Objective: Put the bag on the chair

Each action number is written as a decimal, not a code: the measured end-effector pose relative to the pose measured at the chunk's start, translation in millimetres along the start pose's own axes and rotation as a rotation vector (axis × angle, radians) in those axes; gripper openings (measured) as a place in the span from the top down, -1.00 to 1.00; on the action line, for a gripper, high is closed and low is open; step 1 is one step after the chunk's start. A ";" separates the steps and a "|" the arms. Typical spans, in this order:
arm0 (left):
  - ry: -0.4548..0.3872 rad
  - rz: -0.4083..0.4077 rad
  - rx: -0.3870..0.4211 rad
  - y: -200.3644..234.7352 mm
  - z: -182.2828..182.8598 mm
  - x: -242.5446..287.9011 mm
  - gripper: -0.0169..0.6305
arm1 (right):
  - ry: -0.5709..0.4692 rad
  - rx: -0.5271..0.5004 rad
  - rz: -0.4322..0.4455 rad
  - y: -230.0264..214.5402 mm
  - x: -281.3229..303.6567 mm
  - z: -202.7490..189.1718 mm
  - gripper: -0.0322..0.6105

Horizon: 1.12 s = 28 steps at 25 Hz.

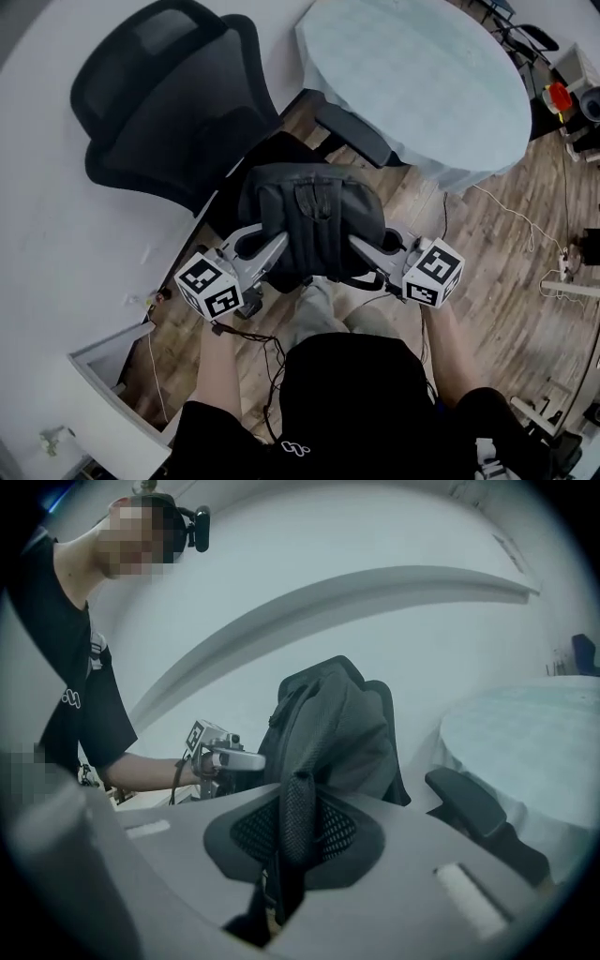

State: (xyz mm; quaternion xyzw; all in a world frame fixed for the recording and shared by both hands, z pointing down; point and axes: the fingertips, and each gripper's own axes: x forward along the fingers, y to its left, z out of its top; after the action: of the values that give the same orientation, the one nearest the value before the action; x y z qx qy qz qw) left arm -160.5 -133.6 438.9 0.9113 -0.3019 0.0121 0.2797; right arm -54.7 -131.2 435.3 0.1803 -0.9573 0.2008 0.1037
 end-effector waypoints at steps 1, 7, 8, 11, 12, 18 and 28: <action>0.011 -0.003 -0.001 11.7 2.8 3.4 0.80 | 0.006 0.011 -0.009 -7.9 8.0 -0.1 0.76; 0.097 -0.027 -0.019 48.3 -2.2 30.0 0.80 | 0.028 0.106 -0.087 -43.4 23.4 -18.5 0.76; 0.110 -0.026 -0.028 55.9 -4.1 37.9 0.80 | 0.031 0.123 -0.100 -53.3 25.1 -21.7 0.76; 0.148 -0.015 -0.067 78.4 -16.3 58.3 0.80 | 0.055 0.168 -0.132 -79.2 31.5 -36.9 0.76; 0.164 -0.011 -0.080 85.5 -21.4 63.9 0.80 | 0.063 0.185 -0.142 -86.2 33.6 -42.8 0.76; 0.261 -0.004 -0.131 133.5 -43.3 97.0 0.80 | 0.106 0.260 -0.178 -127.0 50.9 -70.5 0.75; 0.363 -0.002 -0.171 209.0 -57.6 157.8 0.78 | 0.149 0.339 -0.275 -198.0 79.9 -102.1 0.75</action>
State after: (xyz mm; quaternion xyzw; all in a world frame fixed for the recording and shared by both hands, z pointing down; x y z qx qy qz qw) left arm -139.5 -327.8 622.6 0.8674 -0.2456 0.1500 0.4060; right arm -38.2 -281.5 617.4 0.3085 -0.8661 0.3553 0.1688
